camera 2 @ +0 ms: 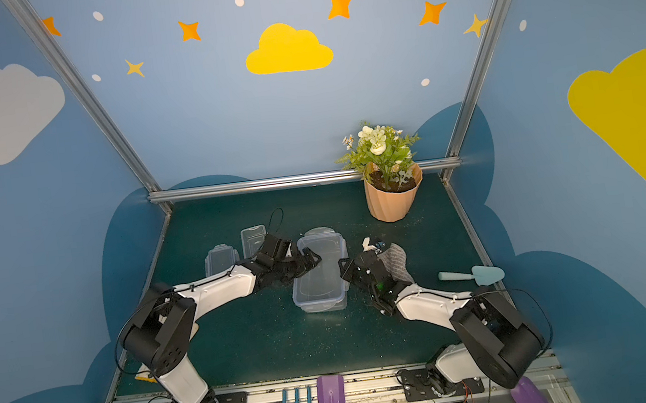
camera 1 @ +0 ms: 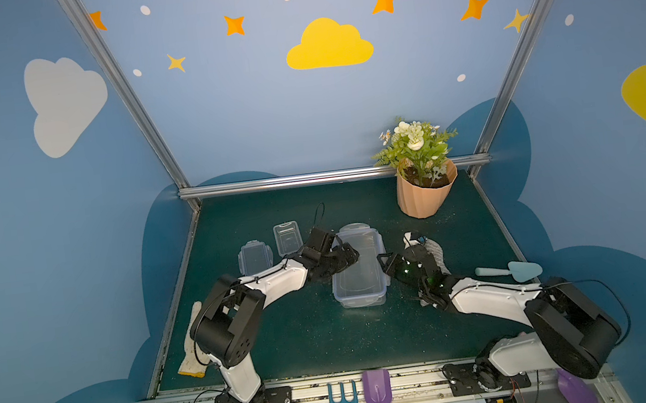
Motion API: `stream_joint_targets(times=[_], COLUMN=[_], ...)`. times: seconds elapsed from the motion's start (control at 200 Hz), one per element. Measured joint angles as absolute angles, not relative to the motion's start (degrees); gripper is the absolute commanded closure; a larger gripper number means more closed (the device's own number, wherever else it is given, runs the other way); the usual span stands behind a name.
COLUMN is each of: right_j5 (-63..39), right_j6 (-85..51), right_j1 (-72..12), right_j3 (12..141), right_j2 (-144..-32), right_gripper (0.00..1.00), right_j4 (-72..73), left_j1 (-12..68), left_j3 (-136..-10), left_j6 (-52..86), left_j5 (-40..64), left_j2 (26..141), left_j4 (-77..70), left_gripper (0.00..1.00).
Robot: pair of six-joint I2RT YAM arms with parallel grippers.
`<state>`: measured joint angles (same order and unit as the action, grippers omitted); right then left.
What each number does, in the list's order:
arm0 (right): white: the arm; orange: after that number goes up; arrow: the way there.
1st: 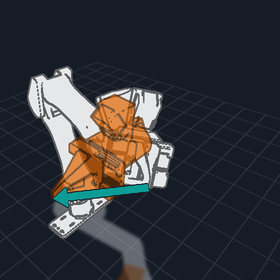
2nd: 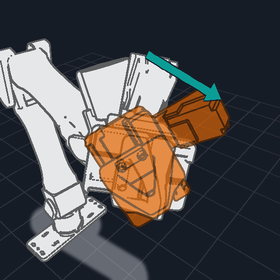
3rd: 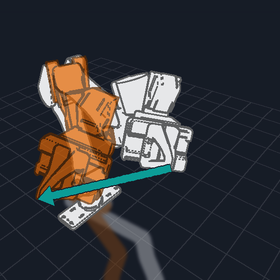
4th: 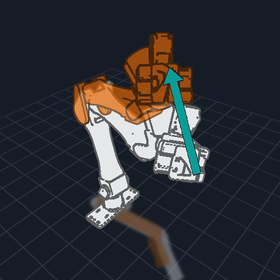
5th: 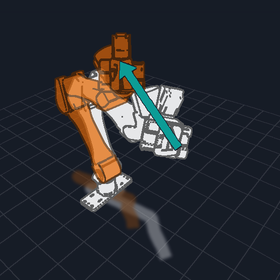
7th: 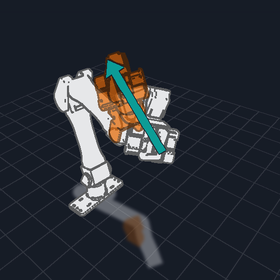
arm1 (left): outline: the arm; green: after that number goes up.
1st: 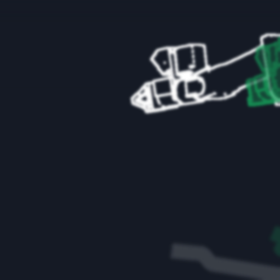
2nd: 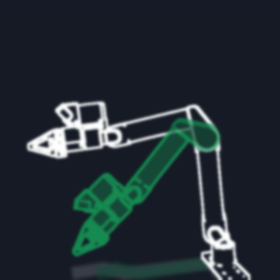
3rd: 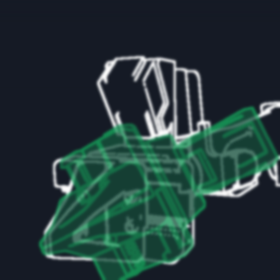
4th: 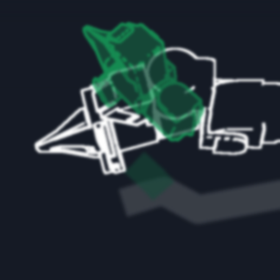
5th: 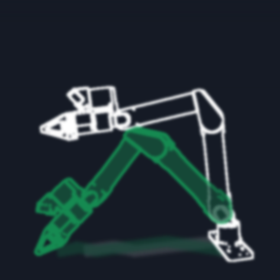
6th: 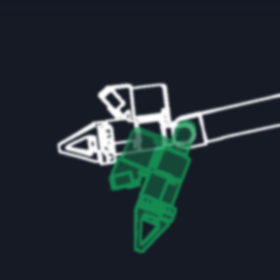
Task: Wipe the insides of the lunch boxes
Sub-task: Open the fastener of the lunch box.
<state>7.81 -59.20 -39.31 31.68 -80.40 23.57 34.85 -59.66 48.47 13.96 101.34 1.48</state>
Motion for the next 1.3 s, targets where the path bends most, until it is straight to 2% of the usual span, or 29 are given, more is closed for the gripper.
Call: stream_joint_targets(times=[0.35,0.596,0.671,0.716,0.746,0.781,1.061,1.297], right_j5=[9.2,9.3,9.0,8.5,8.0,7.3,2.0,-1.5], right_j6=[-53.6,-52.6,-52.6,-52.6,-52.6,-52.6,-52.7,-53.0], right_j1=[-40.3,-40.3,-40.1,-39.8,-39.6,-39.4,-38.7,-38.7], right_j3=[43.2,43.8,43.8,43.8,43.8,43.8,44.1,44.6], right_j2=[-87.5,-87.4,-87.2,-87.1,-87.0,-86.8,-86.5,-86.5], right_gripper=[1.00,1.00,0.88,0.87,0.90,1.00,1.00,1.00], right_j4=[9.0,7.8,7.7,7.6,7.6,7.4,6.4,6.2], left_j1=[35.4,35.5,35.5,35.6,35.7,35.8,35.7,30.7], left_j3=[-60.8,-60.8,-60.8,-60.8,-60.9,-60.9,-61.9,-58.3], left_j6=[48.4,48.4,48.4,48.4,48.3,48.2,45.6,44.6], left_j5=[8.4,8.3,8.0,7.8,7.7,7.6,7.5,11.4], left_j2=[102.7,102.6,102.5,102.3,102.1,101.8,98.2,88.6], left_j4=[2.3,2.4,2.6,2.7,3.1,3.6,12.7,15.4], left_gripper=[0.06,0.05,0.05,0.03,0.02,0.01,0.00,0.00])
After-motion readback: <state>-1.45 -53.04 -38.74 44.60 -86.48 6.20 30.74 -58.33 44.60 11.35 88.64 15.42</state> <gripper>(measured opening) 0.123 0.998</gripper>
